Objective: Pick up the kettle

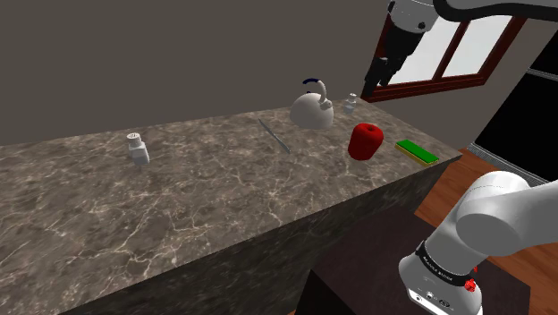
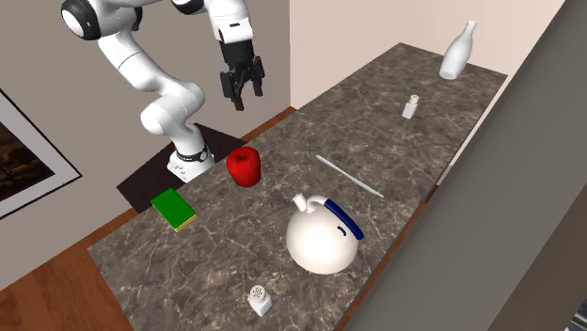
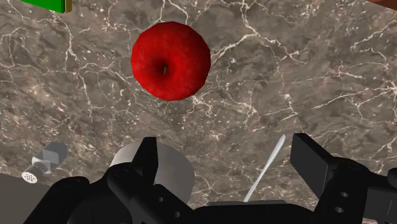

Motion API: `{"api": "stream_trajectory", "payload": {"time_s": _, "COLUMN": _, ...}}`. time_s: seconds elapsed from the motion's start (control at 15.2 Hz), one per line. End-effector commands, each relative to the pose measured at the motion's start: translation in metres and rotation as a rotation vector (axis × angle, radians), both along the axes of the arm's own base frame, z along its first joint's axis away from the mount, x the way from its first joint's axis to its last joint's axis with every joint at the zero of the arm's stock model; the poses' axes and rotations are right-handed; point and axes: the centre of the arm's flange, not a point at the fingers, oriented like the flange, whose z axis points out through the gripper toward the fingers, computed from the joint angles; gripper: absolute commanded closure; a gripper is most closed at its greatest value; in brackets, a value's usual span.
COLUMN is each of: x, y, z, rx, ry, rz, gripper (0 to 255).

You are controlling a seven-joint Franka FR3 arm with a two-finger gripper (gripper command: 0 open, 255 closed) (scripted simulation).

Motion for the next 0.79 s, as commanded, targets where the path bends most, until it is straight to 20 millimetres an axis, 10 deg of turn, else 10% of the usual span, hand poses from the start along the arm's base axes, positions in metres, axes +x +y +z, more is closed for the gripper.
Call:
{"api": "stream_trajectory", "payload": {"time_s": 0.0, "x": 0.000, "y": 0.000, "z": 0.000, "rx": 0.000, "ry": 0.000, "rz": 0.000, "gripper": 0}}
{"api": "stream_trajectory", "payload": {"time_s": 0.73, "x": 0.139, "y": -0.065, "z": -0.017, "rx": 0.073, "ry": 0.034, "rz": -0.115, "gripper": 0}}
